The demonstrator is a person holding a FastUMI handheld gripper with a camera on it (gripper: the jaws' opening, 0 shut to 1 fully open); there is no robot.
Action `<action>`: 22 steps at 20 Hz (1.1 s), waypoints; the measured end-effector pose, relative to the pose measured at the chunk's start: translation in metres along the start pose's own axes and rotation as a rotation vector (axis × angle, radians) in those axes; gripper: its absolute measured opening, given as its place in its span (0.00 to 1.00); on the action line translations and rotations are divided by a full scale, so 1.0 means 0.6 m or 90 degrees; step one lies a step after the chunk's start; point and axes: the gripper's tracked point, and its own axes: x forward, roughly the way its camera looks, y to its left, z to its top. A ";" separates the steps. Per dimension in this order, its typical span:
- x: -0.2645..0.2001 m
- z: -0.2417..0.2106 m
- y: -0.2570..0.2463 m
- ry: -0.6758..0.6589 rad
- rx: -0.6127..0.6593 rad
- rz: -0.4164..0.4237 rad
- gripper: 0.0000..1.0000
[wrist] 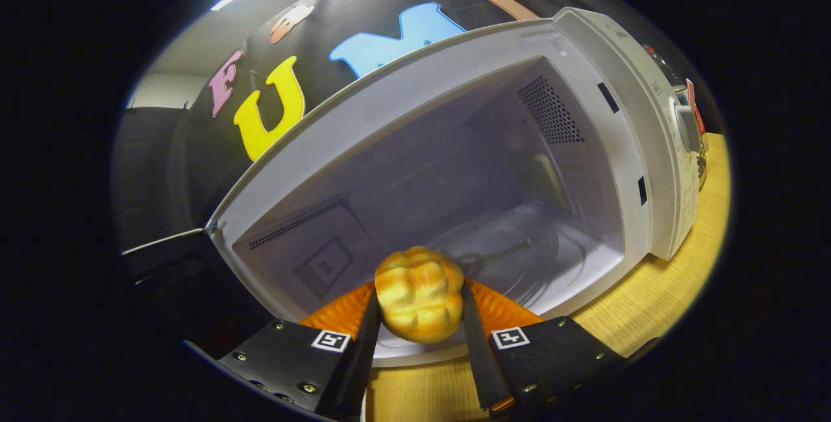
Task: Open the microwave, put the food inside, and close the microwave door.
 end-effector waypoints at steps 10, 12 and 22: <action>0.019 -0.006 -0.016 -0.022 -0.025 -0.016 0.83; 0.016 -0.008 -0.010 -0.029 -0.045 -0.015 0.89; -0.043 0.012 0.007 -0.083 -0.151 0.000 0.98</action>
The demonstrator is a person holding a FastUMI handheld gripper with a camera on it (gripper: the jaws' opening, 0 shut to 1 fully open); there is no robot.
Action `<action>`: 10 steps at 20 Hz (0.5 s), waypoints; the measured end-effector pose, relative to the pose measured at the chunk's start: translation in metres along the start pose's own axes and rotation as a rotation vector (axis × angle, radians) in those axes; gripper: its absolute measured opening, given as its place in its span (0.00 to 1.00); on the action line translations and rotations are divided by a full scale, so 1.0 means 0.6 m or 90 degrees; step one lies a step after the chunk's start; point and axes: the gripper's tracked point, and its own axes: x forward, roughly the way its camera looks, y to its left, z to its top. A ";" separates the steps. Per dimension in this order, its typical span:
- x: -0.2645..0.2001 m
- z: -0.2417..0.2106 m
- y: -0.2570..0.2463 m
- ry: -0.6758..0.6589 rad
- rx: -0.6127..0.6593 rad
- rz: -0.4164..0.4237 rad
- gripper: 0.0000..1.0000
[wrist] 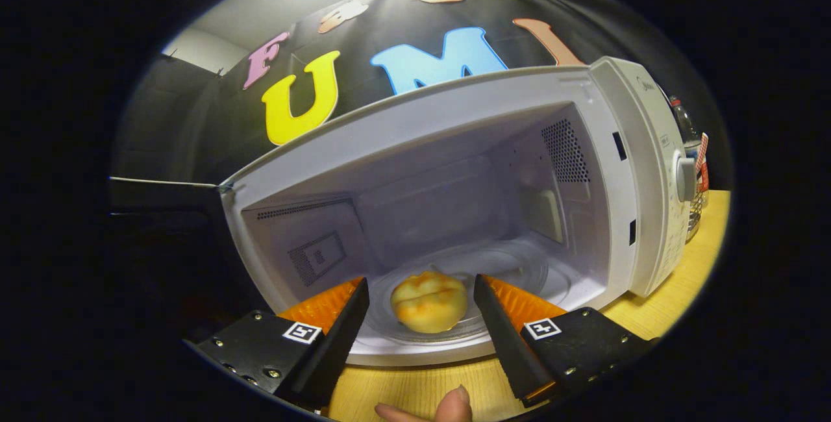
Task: Open the microwave, put the food inside, and close the microwave door.
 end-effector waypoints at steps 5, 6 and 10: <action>-0.058 0.021 0.009 -0.030 -0.038 0.019 0.98; -0.072 0.027 0.011 -0.033 -0.032 0.027 0.98; -0.145 0.069 0.016 -0.069 -0.009 0.048 0.98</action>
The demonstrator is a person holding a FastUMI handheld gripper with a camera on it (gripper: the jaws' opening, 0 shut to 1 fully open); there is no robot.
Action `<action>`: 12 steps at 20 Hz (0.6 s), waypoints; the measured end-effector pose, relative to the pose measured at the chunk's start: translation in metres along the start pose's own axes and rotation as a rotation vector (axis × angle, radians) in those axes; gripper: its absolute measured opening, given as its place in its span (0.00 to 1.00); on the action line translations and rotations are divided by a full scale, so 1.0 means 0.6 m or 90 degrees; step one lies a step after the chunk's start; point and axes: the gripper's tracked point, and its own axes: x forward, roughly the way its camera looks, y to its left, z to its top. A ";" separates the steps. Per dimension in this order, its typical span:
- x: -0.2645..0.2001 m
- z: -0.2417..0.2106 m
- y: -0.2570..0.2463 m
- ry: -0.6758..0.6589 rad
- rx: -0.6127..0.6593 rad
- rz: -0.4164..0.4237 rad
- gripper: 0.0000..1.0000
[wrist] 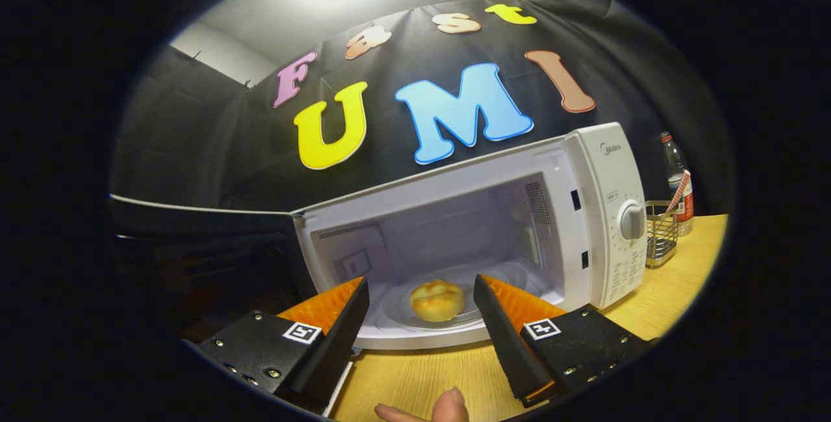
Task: Open the microwave, put the food inside, and close the microwave door.
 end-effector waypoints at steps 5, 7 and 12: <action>-0.126 0.055 0.045 -0.005 -0.028 0.085 0.98; -0.179 0.101 0.058 -0.041 -0.051 0.098 0.97; -0.301 0.184 0.130 -0.080 -0.049 0.171 0.97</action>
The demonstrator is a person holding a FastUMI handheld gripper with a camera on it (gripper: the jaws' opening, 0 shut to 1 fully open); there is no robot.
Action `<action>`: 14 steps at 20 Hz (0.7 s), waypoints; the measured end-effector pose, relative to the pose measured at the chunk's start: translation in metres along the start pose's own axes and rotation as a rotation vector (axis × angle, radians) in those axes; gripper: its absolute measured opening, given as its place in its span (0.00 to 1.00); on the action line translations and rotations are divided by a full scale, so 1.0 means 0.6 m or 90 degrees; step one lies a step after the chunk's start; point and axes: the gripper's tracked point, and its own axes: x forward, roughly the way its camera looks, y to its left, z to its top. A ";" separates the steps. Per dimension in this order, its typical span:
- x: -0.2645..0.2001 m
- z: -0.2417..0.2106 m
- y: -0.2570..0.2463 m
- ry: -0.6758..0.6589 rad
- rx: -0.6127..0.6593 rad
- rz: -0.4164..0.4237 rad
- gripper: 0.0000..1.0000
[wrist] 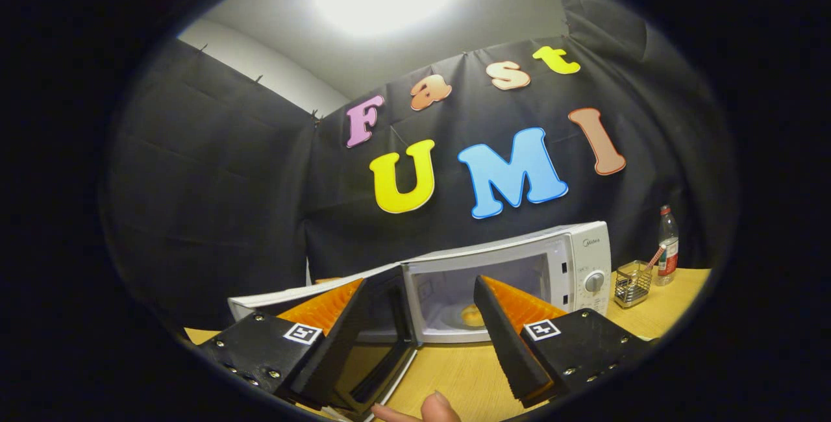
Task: Open the microwave, put the food inside, and close the microwave door.
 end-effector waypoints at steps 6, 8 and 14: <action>-0.069 0.068 0.168 -0.033 -0.015 0.127 0.97; -0.078 0.044 0.226 0.001 -0.031 0.176 0.97; -0.093 -0.062 0.371 0.097 -0.003 0.292 0.97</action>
